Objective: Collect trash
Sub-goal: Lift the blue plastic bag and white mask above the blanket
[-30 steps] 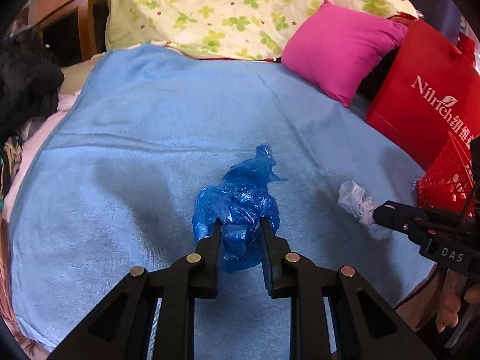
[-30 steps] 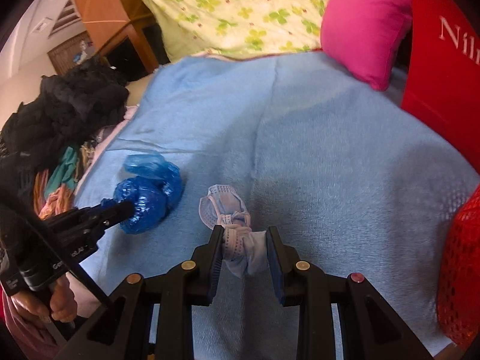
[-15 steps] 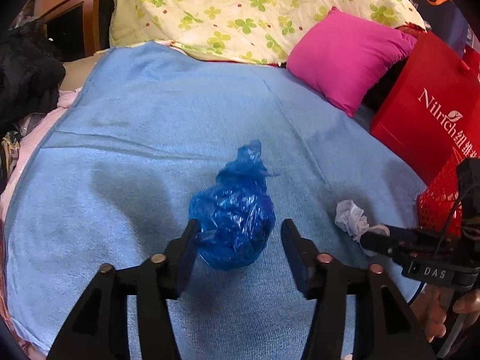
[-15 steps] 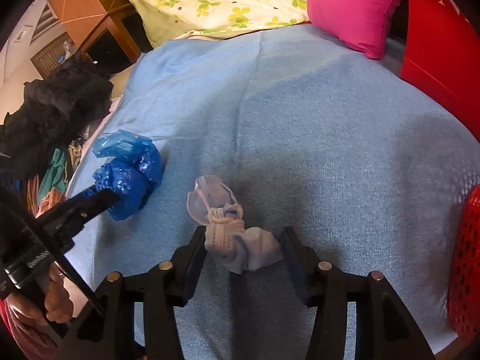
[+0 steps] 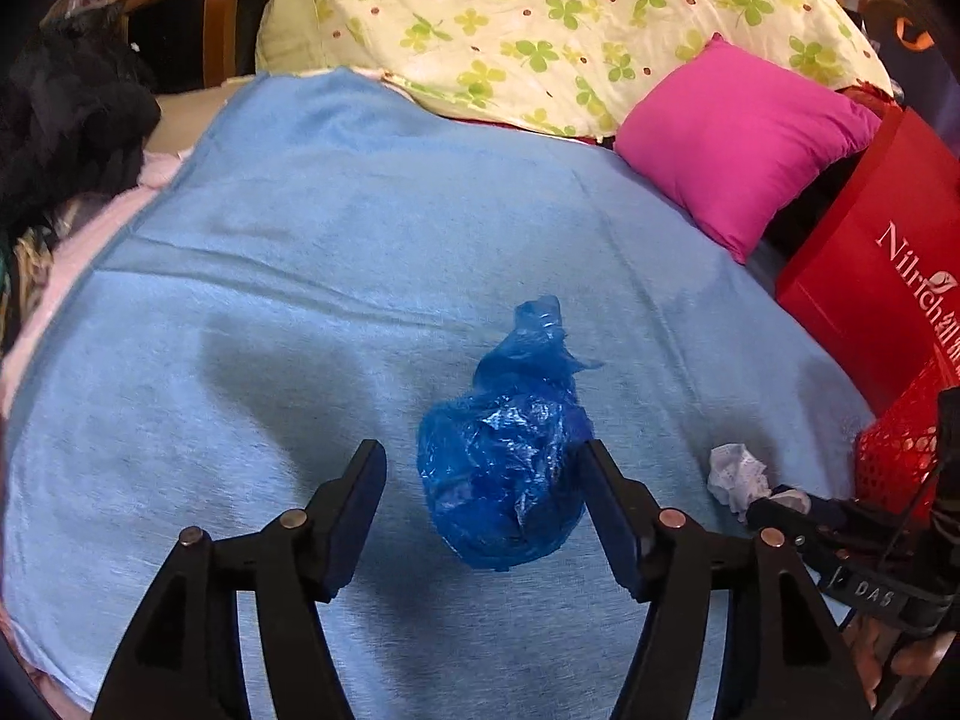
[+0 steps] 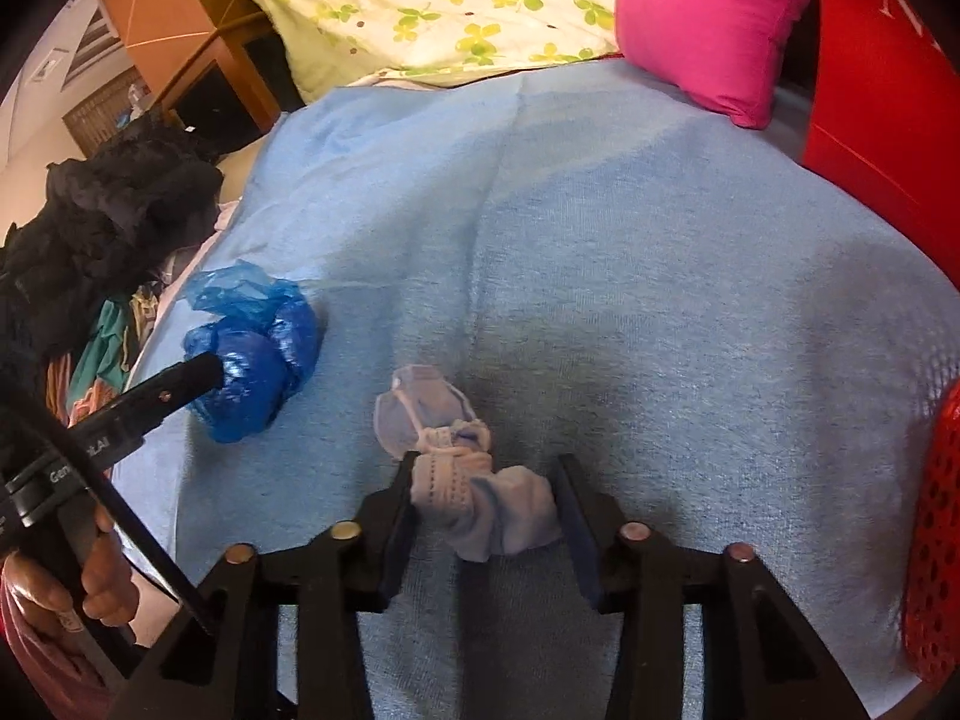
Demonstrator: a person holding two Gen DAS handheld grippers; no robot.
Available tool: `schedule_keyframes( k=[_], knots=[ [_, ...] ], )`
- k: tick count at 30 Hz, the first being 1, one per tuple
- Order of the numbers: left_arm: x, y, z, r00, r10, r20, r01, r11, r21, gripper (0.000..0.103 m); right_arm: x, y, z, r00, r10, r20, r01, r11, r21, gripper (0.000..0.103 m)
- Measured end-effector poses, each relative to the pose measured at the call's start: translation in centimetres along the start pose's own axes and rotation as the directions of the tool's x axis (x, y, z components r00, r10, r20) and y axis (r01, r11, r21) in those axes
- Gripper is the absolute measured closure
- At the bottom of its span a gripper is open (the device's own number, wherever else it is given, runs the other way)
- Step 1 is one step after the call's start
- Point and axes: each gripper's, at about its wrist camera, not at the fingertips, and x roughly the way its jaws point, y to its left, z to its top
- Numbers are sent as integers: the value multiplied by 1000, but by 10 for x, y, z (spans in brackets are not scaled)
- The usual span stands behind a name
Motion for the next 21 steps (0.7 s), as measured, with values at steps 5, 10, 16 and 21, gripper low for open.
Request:
schedule_keyframes(
  k=[5, 10, 16, 21],
  knots=[
    [5, -7, 0, 1000, -29, -8, 29, 999, 17, 47, -3, 7, -2, 1000, -19, 13, 20, 999, -32, 64],
    [6, -8, 1, 999, -44, 1, 44, 999, 11, 59, -15, 10, 0, 999, -6, 41, 8, 999, -33, 64],
    [-8, -11, 2, 998, -32, 57, 31, 999, 13, 63, -34, 15, 1, 996, 6, 87, -3, 999, -40, 64],
    [-32, -22, -2, 992, -25, 123, 17, 998, 66, 63, -47, 17, 3, 993, 25, 112, -21, 999, -34, 64]
  ],
)
